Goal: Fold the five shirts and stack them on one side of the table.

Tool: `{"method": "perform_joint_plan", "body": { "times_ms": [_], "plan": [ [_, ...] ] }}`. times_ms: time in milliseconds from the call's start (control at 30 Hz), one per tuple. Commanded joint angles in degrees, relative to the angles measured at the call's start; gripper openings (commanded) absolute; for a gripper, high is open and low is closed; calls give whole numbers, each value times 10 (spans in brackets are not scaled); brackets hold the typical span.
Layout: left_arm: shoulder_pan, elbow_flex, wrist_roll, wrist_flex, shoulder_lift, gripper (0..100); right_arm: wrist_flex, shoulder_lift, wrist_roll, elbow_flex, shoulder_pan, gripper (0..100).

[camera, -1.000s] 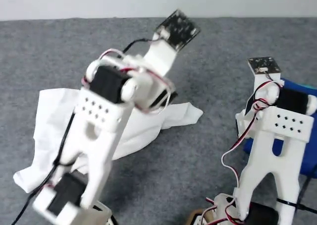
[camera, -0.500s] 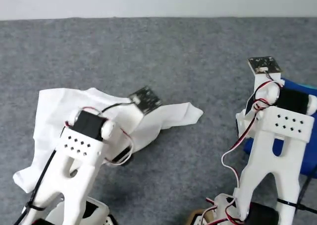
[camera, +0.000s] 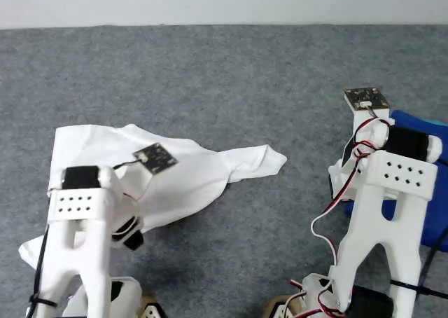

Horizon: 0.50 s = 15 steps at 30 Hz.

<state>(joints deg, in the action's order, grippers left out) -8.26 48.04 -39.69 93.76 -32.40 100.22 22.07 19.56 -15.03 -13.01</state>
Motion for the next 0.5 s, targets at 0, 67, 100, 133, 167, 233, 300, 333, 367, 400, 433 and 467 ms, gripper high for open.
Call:
{"method": "perform_joint_plan", "body": {
  "times_ms": [0, 67, 100, 133, 167, 233, 300, 333, 367, 400, 433, 467],
  "plan": [
    [-39, 26, -17, -44, -13, 160, 0, 16, -2, 3, 3, 9],
    [-60, 47, -17, -80, -13, 160, 0, 17, -2, 3, 3, 9],
    [-69, 57, -17, -99, -12, 160, 0, 17, -2, 3, 3, 9],
    [-77, 65, -17, -118, -12, 160, 0, 17, -2, 3, 3, 9],
    [-84, 71, -17, -136, -12, 160, 0, 17, -2, 3, 3, 9],
    [-91, 80, -17, -165, -3, 159, 0, 18, -2, 3, 3, 9],
    [-91, 81, -16, -186, 27, 157, 0, 18, -2, 3, 3, 9],
    [-91, 78, -15, -198, 47, 149, 0, 18, -2, 3, 2, 9],
    [-94, 70, -14, -212, 69, 135, 0, 18, -2, 3, 2, 9],
    [-101, 58, -14, -225, 91, 122, 0, 18, -2, 3, 1, 9],
    [-108, 43, -14, -238, 115, 114, 0, 18, -2, 3, 0, 9],
    [-117, 24, -14, -249, 139, 110, 0, 18, -2, 3, 0, 9]
  ]
}}
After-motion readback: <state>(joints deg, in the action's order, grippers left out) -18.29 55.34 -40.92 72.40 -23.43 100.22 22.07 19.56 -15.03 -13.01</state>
